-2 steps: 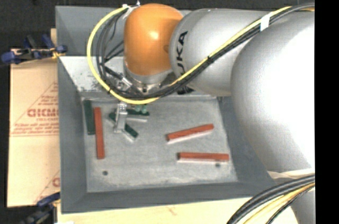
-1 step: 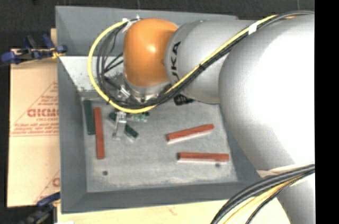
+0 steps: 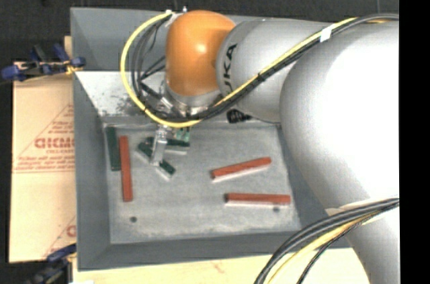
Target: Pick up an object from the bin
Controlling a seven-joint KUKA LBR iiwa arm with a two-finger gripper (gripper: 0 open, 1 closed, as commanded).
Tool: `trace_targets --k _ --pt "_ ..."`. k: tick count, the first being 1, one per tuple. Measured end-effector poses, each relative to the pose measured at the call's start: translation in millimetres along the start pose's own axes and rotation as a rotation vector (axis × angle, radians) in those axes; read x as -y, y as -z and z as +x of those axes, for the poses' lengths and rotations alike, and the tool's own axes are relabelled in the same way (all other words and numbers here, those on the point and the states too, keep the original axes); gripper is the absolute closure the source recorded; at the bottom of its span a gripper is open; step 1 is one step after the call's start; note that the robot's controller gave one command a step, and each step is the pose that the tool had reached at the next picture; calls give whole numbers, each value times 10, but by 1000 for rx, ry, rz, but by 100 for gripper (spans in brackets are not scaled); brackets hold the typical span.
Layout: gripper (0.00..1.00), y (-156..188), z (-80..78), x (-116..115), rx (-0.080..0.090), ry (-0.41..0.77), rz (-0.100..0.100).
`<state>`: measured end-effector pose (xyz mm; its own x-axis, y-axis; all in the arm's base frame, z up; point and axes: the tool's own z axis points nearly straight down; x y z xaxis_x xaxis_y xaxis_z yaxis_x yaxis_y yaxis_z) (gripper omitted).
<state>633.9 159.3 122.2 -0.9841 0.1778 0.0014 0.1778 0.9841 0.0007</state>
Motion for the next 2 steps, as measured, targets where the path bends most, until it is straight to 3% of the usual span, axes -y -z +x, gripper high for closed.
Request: trace_targets --k 1,2 --pt "100 -513 -101 566 5 -78 -1" --pt "100 -513 -100 565 5 -79 -1"
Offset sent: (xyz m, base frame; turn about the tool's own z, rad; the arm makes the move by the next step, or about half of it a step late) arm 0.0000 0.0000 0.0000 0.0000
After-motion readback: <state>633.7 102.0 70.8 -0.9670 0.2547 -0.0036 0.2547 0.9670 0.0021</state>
